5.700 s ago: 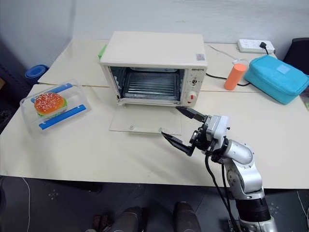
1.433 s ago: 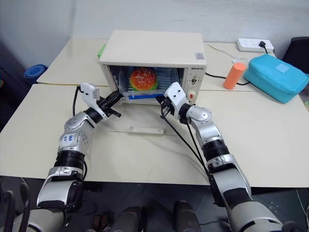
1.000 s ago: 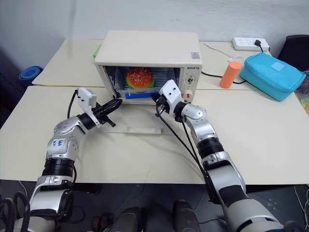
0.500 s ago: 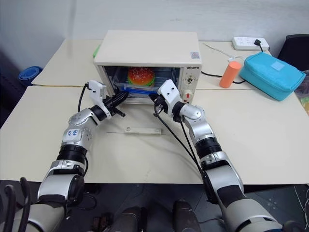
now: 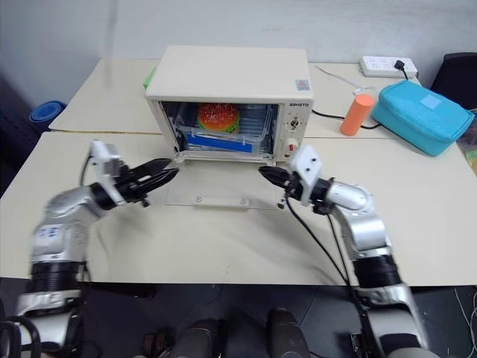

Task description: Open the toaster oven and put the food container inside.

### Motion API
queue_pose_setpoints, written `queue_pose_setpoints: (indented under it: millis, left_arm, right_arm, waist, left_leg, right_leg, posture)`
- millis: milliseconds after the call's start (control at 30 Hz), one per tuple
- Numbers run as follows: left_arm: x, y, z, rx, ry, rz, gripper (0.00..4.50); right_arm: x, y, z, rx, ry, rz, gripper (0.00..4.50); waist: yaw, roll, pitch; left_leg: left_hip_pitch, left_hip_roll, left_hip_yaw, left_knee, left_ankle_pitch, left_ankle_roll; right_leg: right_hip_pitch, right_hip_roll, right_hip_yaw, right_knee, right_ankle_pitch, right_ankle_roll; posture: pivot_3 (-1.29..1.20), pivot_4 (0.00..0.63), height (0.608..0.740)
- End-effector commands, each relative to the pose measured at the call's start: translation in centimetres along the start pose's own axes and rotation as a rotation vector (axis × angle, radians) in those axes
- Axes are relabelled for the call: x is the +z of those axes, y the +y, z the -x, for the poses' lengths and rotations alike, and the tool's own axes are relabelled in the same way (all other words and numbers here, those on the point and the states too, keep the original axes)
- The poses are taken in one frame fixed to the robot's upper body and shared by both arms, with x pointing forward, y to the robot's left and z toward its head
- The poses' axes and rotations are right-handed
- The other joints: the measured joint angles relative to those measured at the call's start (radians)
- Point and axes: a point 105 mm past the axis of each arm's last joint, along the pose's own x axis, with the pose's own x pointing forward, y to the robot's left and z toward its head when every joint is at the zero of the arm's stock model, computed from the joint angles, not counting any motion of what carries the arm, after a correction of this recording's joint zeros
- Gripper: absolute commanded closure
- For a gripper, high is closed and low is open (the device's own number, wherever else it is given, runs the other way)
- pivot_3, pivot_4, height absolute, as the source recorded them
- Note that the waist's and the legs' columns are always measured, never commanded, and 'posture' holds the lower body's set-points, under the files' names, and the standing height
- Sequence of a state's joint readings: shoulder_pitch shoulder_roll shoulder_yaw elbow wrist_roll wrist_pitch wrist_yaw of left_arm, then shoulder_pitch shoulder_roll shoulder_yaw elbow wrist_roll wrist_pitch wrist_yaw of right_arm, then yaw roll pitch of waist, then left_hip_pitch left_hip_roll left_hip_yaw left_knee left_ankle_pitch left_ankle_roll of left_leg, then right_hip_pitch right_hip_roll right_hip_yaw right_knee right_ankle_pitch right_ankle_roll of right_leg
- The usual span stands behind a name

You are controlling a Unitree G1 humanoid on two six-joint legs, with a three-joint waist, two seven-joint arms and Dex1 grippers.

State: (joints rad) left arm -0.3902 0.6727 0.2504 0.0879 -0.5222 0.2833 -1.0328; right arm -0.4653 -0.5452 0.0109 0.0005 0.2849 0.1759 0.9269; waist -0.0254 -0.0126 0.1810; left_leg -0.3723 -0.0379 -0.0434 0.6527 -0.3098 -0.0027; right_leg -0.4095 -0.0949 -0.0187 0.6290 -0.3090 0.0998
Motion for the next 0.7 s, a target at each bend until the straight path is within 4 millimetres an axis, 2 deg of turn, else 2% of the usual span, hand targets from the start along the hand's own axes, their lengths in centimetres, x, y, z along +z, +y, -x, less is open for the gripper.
queue_pose_setpoints:
  millis: [33, 133, 200, 267, 333, 433, 533, 700]
  left_arm:
    - [1.1, -2.3, 2.3, -0.170, 0.000, -0.062, 1.50]
    - [0.3, -3.0, 4.3, -0.236, 0.061, -0.044, 0.53]
    - [-0.1, -3.2, 4.8, -0.251, 0.079, -0.027, 0.04]
    - [-0.4, -3.4, 4.9, -0.253, 0.087, -0.017, 0.04]
    - [-0.4, -3.3, 4.8, -0.240, 0.076, -0.022, 0.04]
    - [-0.5, -3.5, 4.7, -0.217, 0.043, 0.012, 0.04]
    - [-0.1, -3.4, 5.0, -0.177, 0.007, 0.073, 0.04]
    - [0.5, -2.9, 5.5, -0.099, -0.049, 0.118, 0.04]
  right_arm:
    - [-1.5, -0.7, 2.8, 0.001, 0.063, 0.027, 4.50]
    - [-4.4, -1.1, 4.2, 0.006, 0.140, 0.020, 4.50]
    - [-6.3, -0.8, 4.3, 0.035, 0.173, -0.004, 4.50]
    - [-7.6, -0.2, 3.8, 0.067, 0.170, -0.021, 4.50]
    - [-8.0, 0.0, 3.3, 0.083, 0.152, -0.019, 4.50]
    - [-7.7, 0.7, 1.7, 0.112, 0.083, -0.028, 4.50]
    - [-5.9, 1.3, 0.5, 0.130, -0.031, -0.035, 4.50]
    - [-2.9, 1.2, -0.1, 0.118, -0.187, -0.049, 4.50]
  waist:
    - [0.000, 0.000, 0.000]
    - [0.000, 0.000, 0.000]
    - [-0.001, 0.001, 0.000]
    - [-0.001, 0.001, 0.001]
    - [-0.003, 0.001, 0.001]
    - [-0.008, 0.001, 0.001]
    - [-0.008, 0.001, 0.001]
    - [-0.001, 0.002, 0.001]
  left_leg:
    - [0.002, 0.000, 0.000, -0.002, 0.000, 0.001]
    - [0.002, 0.000, 0.001, -0.002, 0.000, 0.001]
    - [0.002, 0.000, 0.001, -0.003, 0.000, 0.001]
    - [0.002, 0.000, 0.001, -0.003, 0.000, 0.001]
    - [0.002, 0.000, 0.001, -0.003, 0.000, 0.001]
    - [0.002, 0.001, 0.002, -0.003, 0.000, 0.001]
    - [0.002, 0.002, 0.002, -0.003, 0.001, 0.000]
    - [0.001, 0.002, 0.001, -0.002, 0.001, 0.000]
  right_leg:
    - [0.002, 0.000, 0.000, -0.001, 0.000, 0.000]
    - [0.002, -0.001, 0.001, -0.002, 0.000, 0.000]
    - [0.001, 0.000, 0.001, -0.001, 0.000, 0.000]
    - [0.000, 0.000, 0.001, -0.001, 0.000, 0.000]
    - [0.000, 0.000, 0.001, -0.001, 0.000, 0.000]
    - [0.000, 0.000, 0.001, -0.001, 0.000, 0.000]
    - [-0.001, 0.001, 0.001, 0.000, 0.000, 0.000]
    - [-0.001, 0.000, 0.001, 0.000, 0.000, 0.000]
  posture:
    - [0.00, 0.150, 0.740]
    - [0.00, 0.150, 0.740]
    - [0.00, 0.150, 0.740]
    - [0.00, 0.150, 0.740]
    - [0.00, 0.150, 0.740]
    - [0.00, 0.150, 0.740]
    - [0.00, 0.150, 0.740]
    - [0.00, 0.150, 0.740]
